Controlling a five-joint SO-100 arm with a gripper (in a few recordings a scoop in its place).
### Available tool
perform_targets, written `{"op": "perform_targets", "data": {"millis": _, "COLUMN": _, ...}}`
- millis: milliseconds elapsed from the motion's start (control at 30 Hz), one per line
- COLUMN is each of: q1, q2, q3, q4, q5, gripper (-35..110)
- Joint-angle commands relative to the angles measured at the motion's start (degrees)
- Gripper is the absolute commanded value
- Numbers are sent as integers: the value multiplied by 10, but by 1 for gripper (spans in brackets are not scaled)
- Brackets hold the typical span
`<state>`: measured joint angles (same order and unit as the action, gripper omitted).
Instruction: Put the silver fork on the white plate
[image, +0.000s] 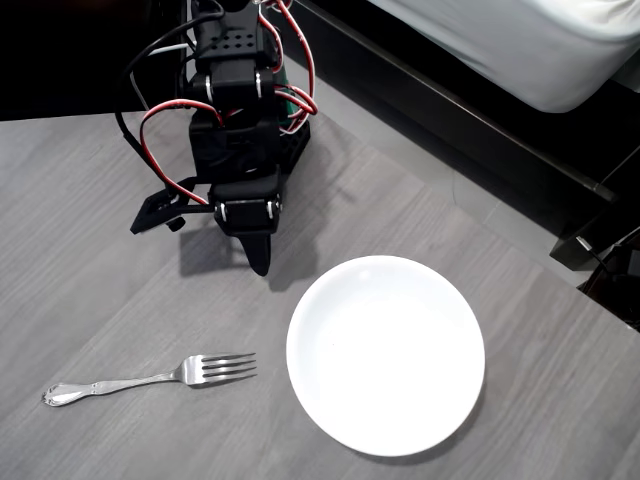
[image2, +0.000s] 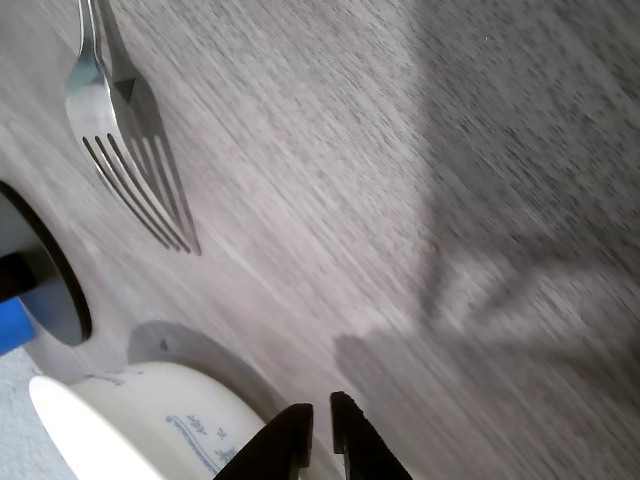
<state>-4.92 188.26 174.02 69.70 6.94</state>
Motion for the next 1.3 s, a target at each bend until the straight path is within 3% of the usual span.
{"op": "perform_targets", "data": {"millis": 0, "q1": 30, "q2": 14, "q3": -3, "q4": 2, "q5": 4, "gripper": 0}}
{"op": "perform_targets", "data": {"millis": 300, "q1": 50, "q2": 13, "q3": -3, "q4": -24, "q5": -7, "gripper": 0}}
{"op": "perform_targets", "data": {"millis": 533, "q1": 86, "q2": -3, "q3": -73, "q4": -50, "q5": -91, "gripper": 0}}
{"op": "perform_targets", "data": {"millis": 700, "q1": 120, "q2": -330, "q3": -296, "q4": -74, "q5": -108, "gripper": 0}}
{"op": "perform_targets", "data": {"millis": 800, "q1": 168, "q2": -595, "q3": -534, "q4": -3, "q5": -111, "gripper": 0}}
{"op": "perform_targets", "data": {"millis": 933, "q1": 173, "q2": -845, "q3": -754, "q4": 94, "q5": -243, "gripper": 0}}
{"op": "perform_targets", "data": {"millis": 1033, "q1": 199, "q2": -964, "q3": -823, "q4": 89, "q5": -300, "gripper": 4}}
{"op": "perform_targets", "data": {"millis": 1100, "q1": 207, "q2": -1016, "q3": -846, "q4": 80, "q5": -302, "gripper": 13}}
{"op": "perform_targets", "data": {"millis": 1267, "q1": 195, "q2": -1076, "q3": -849, "q4": 62, "q5": -300, "gripper": 15}}
